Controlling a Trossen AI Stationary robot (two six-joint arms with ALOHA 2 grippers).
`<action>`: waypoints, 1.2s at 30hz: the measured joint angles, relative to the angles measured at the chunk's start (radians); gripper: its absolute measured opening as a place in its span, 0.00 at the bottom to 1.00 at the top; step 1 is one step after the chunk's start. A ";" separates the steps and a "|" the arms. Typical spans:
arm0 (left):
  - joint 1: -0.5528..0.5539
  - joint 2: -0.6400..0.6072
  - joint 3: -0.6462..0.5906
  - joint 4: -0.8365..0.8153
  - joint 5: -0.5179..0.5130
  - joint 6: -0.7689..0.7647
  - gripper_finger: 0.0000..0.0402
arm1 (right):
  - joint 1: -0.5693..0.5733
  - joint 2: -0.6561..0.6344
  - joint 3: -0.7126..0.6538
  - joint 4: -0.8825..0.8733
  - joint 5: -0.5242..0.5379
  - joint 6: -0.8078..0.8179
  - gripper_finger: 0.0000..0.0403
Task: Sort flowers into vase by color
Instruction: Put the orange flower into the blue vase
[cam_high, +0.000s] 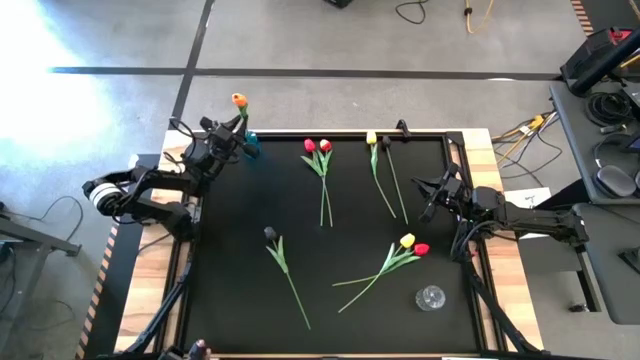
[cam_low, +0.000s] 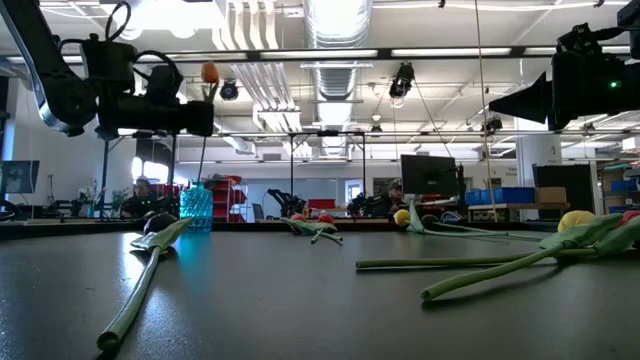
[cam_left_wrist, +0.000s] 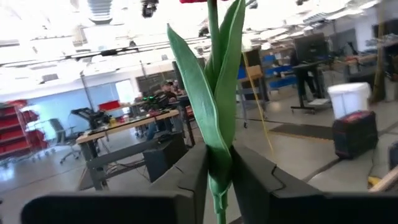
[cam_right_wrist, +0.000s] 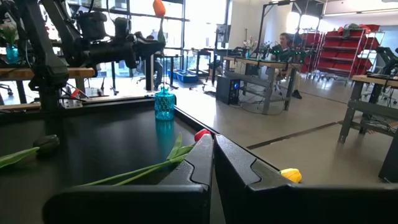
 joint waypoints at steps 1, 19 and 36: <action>0.000 -0.005 0.000 0.002 -0.031 -0.009 0.16 | 0.000 0.000 0.000 0.000 0.000 0.000 0.02; 0.000 -0.020 0.002 -0.056 -0.169 -0.038 0.22 | 0.000 0.000 0.000 0.000 0.000 0.000 0.02; 0.000 -0.117 0.281 -0.738 -0.176 -0.109 0.23 | 0.000 0.000 0.000 0.000 0.000 0.000 0.02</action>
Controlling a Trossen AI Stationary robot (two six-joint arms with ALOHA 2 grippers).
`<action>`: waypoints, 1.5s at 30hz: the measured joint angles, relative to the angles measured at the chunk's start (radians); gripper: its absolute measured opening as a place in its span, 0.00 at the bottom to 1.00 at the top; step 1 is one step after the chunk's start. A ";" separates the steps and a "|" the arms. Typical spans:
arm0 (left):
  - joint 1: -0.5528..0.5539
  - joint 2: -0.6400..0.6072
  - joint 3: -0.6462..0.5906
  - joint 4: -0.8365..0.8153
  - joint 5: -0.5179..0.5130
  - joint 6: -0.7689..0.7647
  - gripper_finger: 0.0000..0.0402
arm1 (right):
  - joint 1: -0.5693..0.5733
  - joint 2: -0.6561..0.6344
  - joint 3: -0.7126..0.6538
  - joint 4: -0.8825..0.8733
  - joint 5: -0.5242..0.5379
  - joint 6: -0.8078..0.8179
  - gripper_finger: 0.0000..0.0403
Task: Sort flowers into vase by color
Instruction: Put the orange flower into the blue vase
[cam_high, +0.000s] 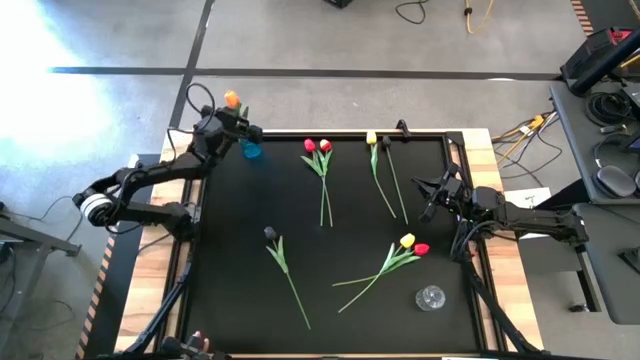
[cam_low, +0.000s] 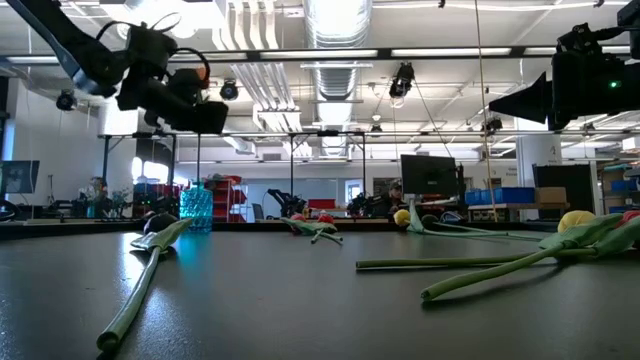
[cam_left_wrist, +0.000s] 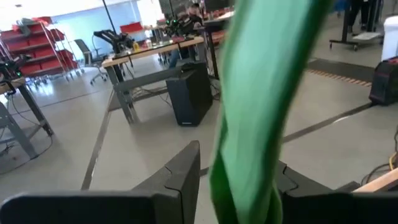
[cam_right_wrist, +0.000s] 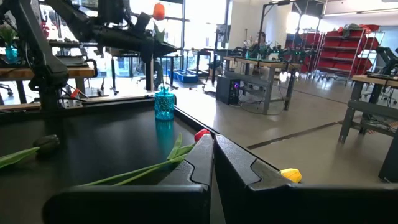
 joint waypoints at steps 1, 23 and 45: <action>0.000 -0.007 0.011 -0.028 0.000 0.002 0.24 | 0.000 0.000 0.000 0.000 0.000 0.000 0.02; 0.106 -0.089 0.135 -0.414 0.166 0.012 0.36 | 0.000 0.000 0.000 0.000 0.000 0.000 0.02; 0.106 -0.315 -0.225 -0.138 0.166 0.005 0.36 | 0.000 0.000 0.000 0.000 0.000 0.000 0.02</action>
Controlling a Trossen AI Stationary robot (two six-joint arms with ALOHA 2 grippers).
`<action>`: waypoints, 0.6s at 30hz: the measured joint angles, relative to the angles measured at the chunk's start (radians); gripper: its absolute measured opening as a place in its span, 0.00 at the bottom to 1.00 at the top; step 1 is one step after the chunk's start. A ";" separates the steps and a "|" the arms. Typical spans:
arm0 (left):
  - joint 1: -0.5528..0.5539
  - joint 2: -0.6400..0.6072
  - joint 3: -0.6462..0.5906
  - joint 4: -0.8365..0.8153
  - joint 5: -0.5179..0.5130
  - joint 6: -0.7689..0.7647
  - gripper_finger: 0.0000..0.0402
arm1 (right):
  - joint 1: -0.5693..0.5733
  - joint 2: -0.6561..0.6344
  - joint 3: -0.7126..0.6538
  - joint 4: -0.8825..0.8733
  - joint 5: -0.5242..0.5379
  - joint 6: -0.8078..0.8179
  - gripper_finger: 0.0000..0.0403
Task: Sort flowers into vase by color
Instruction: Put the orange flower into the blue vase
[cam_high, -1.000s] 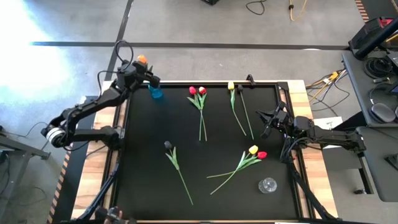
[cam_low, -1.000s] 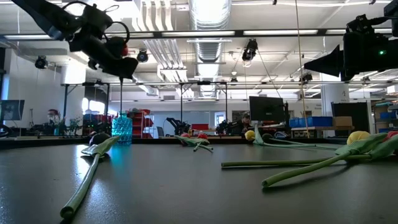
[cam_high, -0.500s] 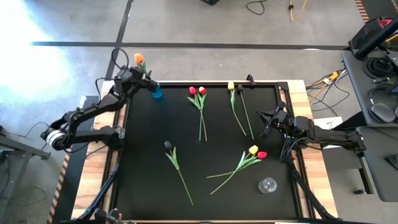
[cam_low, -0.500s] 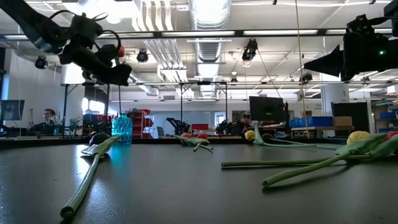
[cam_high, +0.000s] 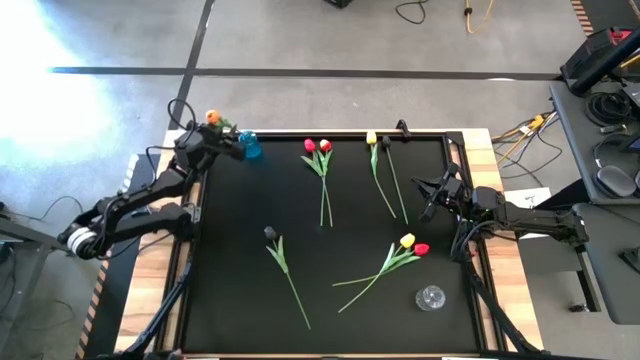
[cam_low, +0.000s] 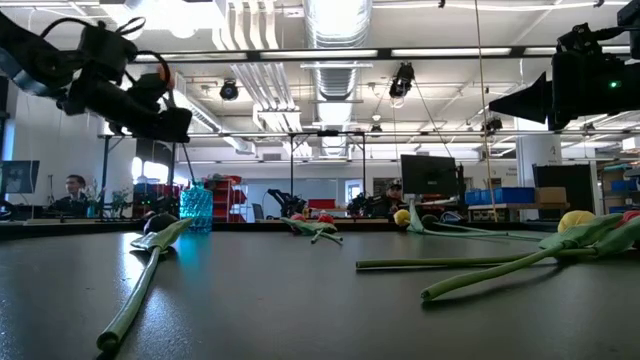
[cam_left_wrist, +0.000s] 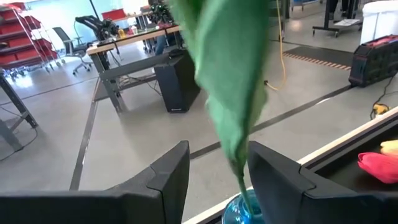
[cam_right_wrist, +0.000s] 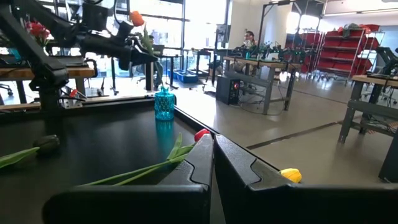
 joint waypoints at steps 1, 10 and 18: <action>0.000 -0.012 -0.006 -0.006 0.000 0.000 0.36 | 0.000 0.000 0.000 0.000 0.000 0.000 0.02; -0.001 -0.114 -0.015 -0.066 0.023 0.003 0.36 | 0.000 0.000 0.000 0.000 0.000 0.000 0.02; -0.001 -0.186 -0.011 -0.172 0.064 0.003 0.36 | 0.000 0.000 0.000 0.000 0.000 0.000 0.02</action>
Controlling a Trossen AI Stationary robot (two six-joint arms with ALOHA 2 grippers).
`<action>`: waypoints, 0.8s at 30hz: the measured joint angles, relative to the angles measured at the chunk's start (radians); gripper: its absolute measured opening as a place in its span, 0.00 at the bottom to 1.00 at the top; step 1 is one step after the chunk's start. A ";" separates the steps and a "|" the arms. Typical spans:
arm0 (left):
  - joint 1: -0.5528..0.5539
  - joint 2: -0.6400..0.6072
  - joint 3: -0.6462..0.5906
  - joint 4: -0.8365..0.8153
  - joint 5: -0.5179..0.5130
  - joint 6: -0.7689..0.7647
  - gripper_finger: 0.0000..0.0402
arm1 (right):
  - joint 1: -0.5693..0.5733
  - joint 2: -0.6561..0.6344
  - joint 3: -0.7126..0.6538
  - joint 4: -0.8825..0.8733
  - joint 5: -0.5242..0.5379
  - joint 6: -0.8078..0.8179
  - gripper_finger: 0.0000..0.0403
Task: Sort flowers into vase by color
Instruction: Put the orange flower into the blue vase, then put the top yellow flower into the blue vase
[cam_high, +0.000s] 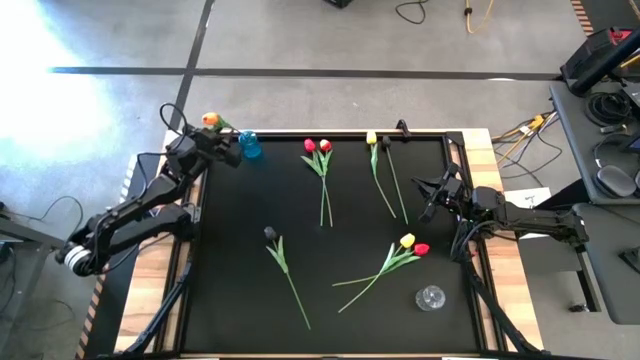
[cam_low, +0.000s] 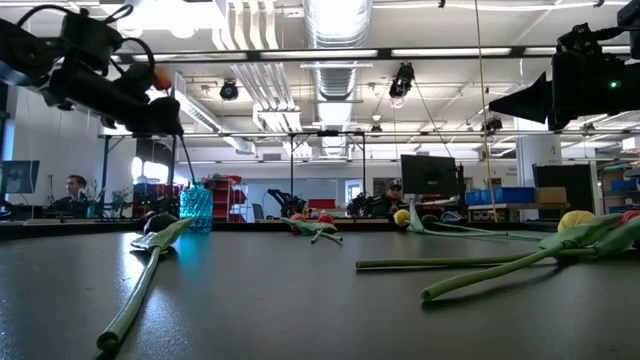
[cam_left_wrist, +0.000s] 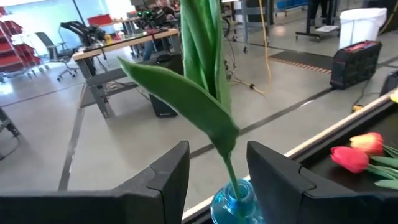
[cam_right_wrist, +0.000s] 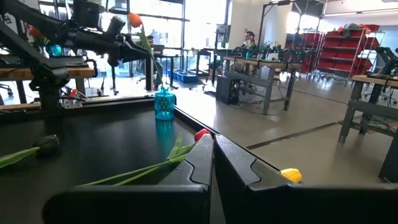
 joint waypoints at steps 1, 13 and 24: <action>0.000 -0.007 0.000 -0.013 0.007 -0.001 0.36 | 0.000 0.000 0.000 0.000 0.000 0.000 0.02; -0.021 -0.148 -0.086 -0.062 0.036 -0.081 0.36 | 0.000 0.000 0.000 0.000 0.000 0.000 0.02; -0.127 -0.347 -0.222 -0.052 0.232 -0.165 0.36 | 0.000 0.000 0.000 0.000 0.000 0.000 0.02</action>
